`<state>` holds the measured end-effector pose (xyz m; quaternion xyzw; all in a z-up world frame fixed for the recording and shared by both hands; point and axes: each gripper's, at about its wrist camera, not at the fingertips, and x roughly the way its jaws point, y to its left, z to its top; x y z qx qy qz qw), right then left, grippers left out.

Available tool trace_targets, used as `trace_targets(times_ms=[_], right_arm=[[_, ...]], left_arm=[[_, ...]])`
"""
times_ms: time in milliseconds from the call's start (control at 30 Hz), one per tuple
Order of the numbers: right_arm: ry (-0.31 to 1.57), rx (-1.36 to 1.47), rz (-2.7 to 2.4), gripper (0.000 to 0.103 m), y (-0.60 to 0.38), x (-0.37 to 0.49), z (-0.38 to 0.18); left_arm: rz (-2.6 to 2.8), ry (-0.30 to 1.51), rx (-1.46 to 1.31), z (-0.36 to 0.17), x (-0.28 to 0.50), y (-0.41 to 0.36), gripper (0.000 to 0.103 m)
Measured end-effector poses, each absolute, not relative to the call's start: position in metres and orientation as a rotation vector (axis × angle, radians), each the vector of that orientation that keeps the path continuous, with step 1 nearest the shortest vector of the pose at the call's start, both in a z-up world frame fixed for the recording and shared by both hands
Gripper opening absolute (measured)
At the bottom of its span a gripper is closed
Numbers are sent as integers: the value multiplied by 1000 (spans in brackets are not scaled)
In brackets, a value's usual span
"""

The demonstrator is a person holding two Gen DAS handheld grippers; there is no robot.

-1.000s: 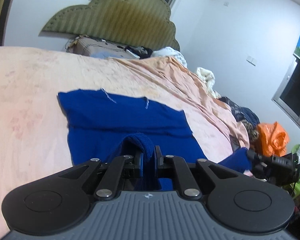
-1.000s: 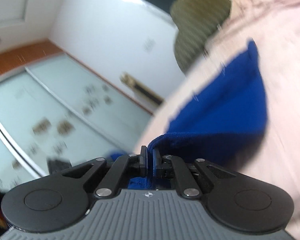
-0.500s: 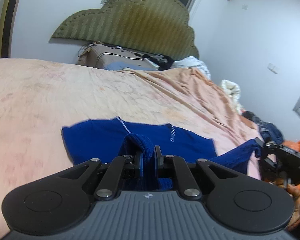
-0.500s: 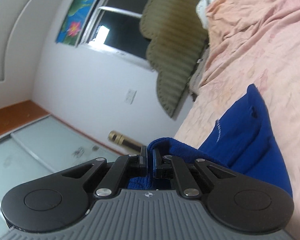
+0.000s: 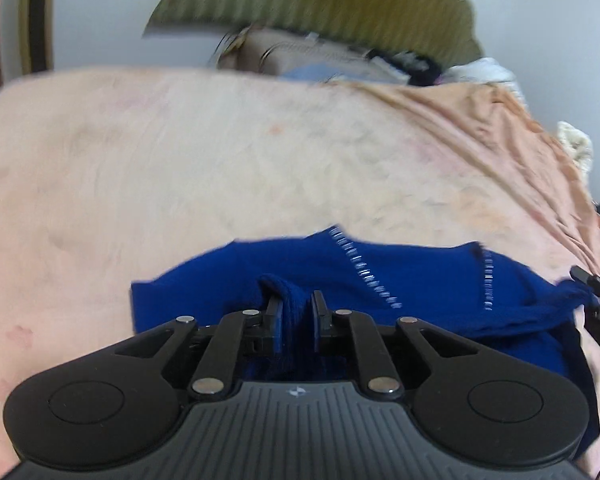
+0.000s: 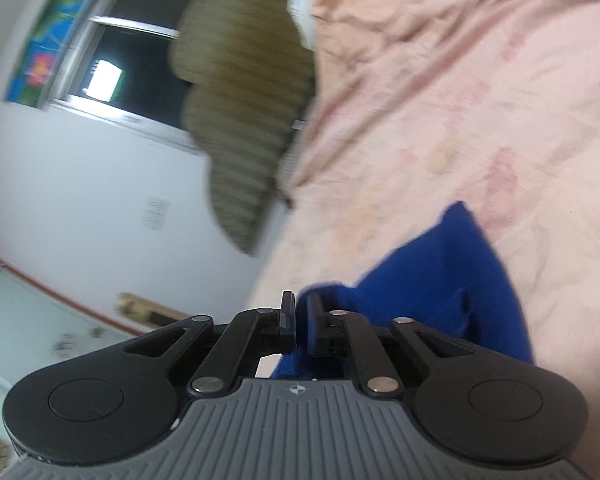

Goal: Fold small clothes

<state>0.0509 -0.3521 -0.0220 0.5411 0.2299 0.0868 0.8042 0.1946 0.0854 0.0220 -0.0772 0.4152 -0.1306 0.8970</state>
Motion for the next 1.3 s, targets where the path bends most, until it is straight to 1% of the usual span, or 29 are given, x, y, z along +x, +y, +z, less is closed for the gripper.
trace_targets(times_ms=[67,100,133,167,200,233,300,367,433,567,700,833,900,933,1000,1100,1167,1233,1300], right_arm=[[528,1116,115,25,-350,63,-29],[533,1091,84,38,-351,67,-29],[524,1075,67,50,-352,68,-28],[504,1057,57,54,-353,68,-25],[478,1032,55,57,-354,67,-20],[455,999,51,62,-353,67,-15],[431,939,52,68,-349,66,-5],[432,898,76,68,-344,64,4],[457,835,154,78,-337,61,13],[578,713,326,81,-323,41,21],[723,719,329,85,-324,36,9],[842,817,404,87,-325,53,-14],[882,807,460,91,-316,66,-19],[894,795,480,91,-311,76,-20],[884,832,508,90,-308,93,-20],[781,974,519,92,-317,117,-19],[710,1056,469,92,-324,128,-19],[638,1099,411,92,-330,133,-20],[597,1082,338,93,-334,131,-20]], left_arm=[[-260,875,-245,19,198,101,19],[-257,864,-288,20,198,110,28],[-239,845,-312,23,197,119,43],[-206,822,-323,26,196,126,54],[-168,796,-331,29,196,134,73],[-135,771,-342,33,195,140,77],[-119,750,-367,38,193,154,77],[-132,771,-378,42,188,163,77],[-185,781,-349,45,176,165,77],[-351,811,-202,48,144,140,77],[-577,887,-164,42,128,114,77],[-754,1016,-160,22,149,88,77],[-713,1032,-142,14,167,77,77],[-689,1025,-153,12,179,76,77],[-619,966,-224,13,201,81,77],[-463,873,-438,18,223,106,77],[-429,846,-572,20,225,123,77],[-424,835,-613,22,220,135,77],[-395,839,-564,24,208,141,77]])
